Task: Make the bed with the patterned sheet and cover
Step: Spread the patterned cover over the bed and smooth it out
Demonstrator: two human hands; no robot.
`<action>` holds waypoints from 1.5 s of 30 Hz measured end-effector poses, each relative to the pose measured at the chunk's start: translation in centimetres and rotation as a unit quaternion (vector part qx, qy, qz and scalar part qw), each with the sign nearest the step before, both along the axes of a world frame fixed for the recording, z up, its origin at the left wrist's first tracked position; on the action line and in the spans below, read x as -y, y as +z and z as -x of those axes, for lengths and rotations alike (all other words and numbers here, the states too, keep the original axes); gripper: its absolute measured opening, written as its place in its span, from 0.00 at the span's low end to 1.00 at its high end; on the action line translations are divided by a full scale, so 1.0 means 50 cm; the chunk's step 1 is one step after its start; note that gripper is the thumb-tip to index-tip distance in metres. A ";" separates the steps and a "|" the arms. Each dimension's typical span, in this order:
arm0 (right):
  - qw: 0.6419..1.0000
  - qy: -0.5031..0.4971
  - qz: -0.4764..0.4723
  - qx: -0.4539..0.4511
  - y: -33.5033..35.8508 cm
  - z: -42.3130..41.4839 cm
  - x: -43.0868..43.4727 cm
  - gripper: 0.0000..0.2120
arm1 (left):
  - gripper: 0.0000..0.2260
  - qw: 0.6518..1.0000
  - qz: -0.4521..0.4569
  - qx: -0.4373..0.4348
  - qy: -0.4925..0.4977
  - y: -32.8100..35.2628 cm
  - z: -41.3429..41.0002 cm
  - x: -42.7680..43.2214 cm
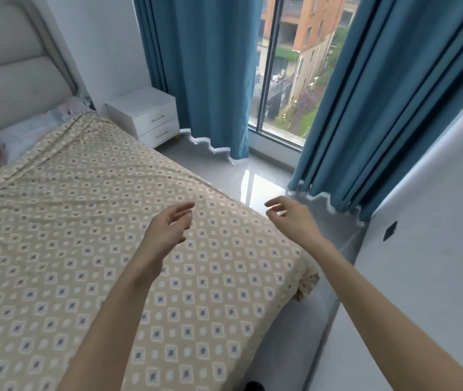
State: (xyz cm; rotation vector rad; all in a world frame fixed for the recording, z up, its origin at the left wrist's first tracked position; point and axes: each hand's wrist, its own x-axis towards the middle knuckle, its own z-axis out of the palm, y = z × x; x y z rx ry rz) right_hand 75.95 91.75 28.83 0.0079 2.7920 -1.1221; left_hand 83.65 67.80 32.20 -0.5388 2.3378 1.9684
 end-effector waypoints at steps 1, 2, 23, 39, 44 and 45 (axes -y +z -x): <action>1.000 -0.006 0.005 -0.005 0.002 0.032 -0.020 0.10 | 0.10 1.000 -0.009 -0.001 0.001 0.008 0.037 -0.026; 1.000 -0.012 0.011 -0.008 0.002 0.065 -0.042 0.11 | 0.10 1.000 -0.015 -0.003 0.000 0.012 0.079 -0.058; 0.996 0.047 -0.071 -0.015 -0.008 0.952 -0.466 0.12 | 0.11 0.999 -0.031 0.040 -0.011 -0.073 1.066 -0.472; 0.930 0.368 -0.020 0.001 -0.053 1.726 -0.221 0.11 | 0.14 0.946 -0.020 0.054 0.318 -0.111 1.527 -0.327; 0.888 0.458 -0.031 0.029 -0.043 1.894 -0.055 0.11 | 0.13 0.903 -0.040 0.068 0.422 -0.098 1.605 -0.256; 0.873 0.484 -0.037 0.040 -0.044 1.923 -0.009 0.12 | 0.13 0.891 -0.040 0.065 0.447 -0.096 1.623 -0.236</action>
